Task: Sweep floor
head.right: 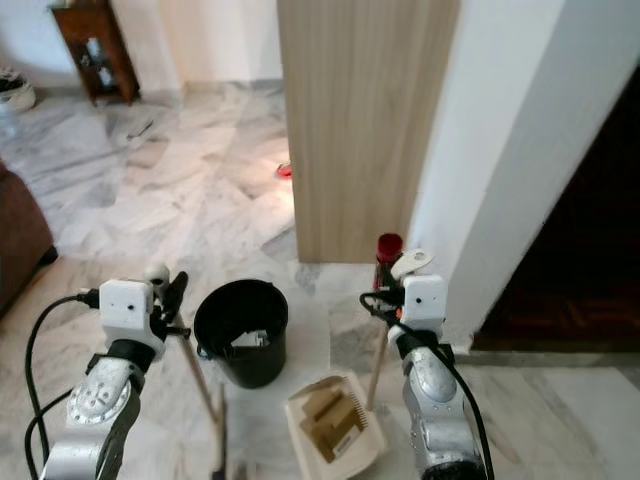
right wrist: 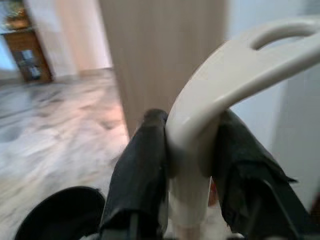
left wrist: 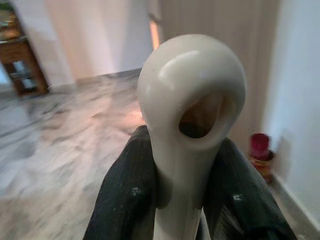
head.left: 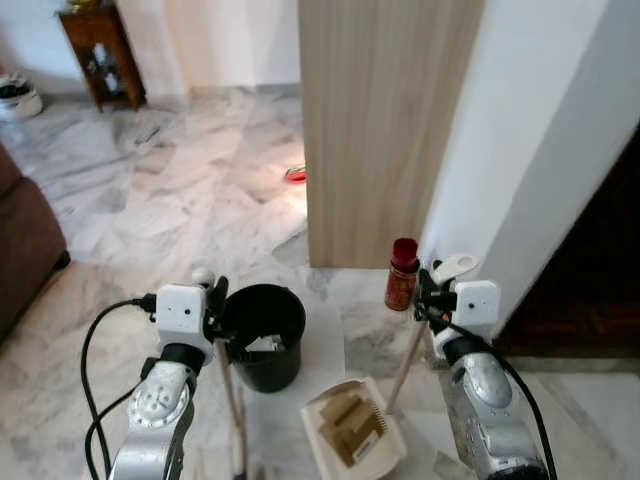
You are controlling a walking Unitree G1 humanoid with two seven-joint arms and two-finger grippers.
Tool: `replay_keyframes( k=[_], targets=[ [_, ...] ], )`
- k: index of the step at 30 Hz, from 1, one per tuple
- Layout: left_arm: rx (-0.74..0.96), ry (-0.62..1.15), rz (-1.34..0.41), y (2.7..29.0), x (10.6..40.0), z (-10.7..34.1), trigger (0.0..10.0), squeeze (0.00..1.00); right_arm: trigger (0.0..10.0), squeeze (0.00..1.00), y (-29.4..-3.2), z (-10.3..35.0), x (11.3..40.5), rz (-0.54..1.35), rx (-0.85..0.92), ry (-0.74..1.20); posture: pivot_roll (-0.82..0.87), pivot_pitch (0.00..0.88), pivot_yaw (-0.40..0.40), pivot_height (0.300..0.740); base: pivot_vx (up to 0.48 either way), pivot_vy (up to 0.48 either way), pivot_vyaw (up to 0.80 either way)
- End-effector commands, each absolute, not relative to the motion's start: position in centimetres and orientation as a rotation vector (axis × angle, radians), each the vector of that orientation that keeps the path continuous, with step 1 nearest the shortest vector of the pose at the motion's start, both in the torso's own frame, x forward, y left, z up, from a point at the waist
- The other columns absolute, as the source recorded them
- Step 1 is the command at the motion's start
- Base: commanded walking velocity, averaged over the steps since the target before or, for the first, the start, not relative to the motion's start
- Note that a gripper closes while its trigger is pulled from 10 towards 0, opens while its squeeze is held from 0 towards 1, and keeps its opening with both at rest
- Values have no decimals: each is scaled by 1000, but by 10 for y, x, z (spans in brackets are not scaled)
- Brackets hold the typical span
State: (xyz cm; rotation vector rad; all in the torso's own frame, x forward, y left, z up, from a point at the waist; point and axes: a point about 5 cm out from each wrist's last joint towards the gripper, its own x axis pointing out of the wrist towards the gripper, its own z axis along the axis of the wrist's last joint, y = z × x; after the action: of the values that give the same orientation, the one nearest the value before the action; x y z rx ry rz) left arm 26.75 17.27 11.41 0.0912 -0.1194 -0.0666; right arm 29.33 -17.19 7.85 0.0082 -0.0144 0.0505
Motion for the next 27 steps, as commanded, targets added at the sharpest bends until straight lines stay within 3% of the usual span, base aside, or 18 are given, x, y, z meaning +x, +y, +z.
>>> replay_keyframes(
  k=[1,10,27],
  targets=[
    [82,-168,-76,170,269,124,10000,0,10000,0,-170,90,298,61,-4,-66,-63,0,58,740,0,262,0],
    [78,-166,-76,170,269,124,10000,0,10000,0,-170,91,299,56,-6,-68,-62,0,59,740,0,285,0],
    [79,-167,-80,171,269,124,10000,0,10000,0,-170,90,299,50,-2,-67,-59,0,61,740,0,470,0]
  ],
)
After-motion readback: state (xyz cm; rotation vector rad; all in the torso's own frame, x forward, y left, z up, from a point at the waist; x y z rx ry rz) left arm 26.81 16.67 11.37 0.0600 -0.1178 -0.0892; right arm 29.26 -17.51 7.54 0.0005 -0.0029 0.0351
